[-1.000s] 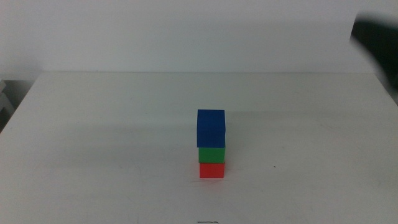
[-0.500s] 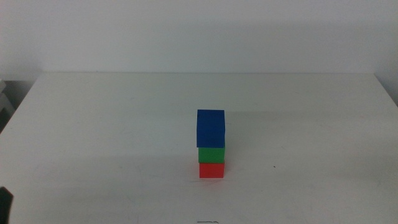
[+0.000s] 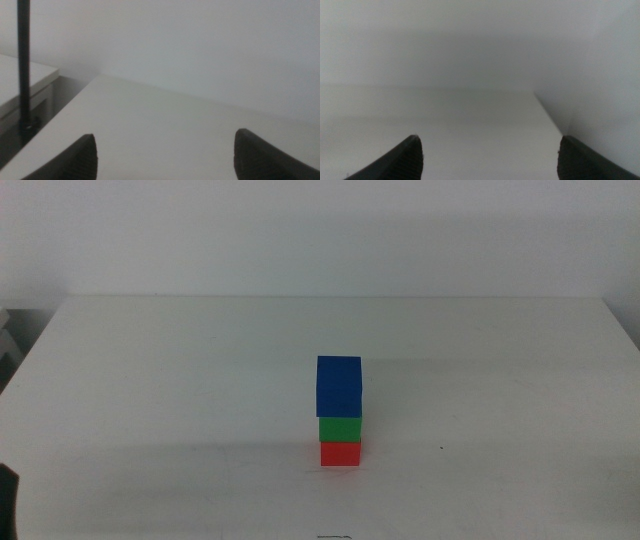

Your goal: Stack red cubes first, then green, then blue cubes in a specific spot.

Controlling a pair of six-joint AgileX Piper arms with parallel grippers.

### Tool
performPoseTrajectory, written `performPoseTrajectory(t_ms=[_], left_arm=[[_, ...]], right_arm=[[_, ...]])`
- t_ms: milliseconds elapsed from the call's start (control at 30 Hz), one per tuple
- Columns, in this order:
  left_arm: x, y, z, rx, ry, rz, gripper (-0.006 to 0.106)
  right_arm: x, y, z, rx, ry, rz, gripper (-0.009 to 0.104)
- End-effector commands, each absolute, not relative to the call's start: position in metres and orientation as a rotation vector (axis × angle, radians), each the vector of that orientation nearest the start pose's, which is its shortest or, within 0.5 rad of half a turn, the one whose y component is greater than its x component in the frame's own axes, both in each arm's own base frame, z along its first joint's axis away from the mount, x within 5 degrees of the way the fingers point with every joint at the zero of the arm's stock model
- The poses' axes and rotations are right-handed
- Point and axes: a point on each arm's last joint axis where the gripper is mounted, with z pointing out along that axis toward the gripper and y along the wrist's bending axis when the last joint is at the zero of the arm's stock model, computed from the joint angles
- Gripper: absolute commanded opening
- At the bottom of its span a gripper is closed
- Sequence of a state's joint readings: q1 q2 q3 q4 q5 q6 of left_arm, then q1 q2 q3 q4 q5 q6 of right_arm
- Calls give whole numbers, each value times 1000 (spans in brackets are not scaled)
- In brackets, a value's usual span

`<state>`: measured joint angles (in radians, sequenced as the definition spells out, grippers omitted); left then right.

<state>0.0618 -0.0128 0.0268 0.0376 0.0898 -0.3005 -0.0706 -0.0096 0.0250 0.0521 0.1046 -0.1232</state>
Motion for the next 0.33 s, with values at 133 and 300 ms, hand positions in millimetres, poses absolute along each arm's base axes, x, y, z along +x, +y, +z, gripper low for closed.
performPoseTrajectory(t_ms=[133, 300], left_arm=[[55, 4, 199, -199, 1536, -94, 94], [55, 4, 199, -199, 1535, -95, 94]], right_arm=[[54, -4, 203, -15, 1557, -133, 94], [54, -4, 203, -15, 1557, -133, 94]])
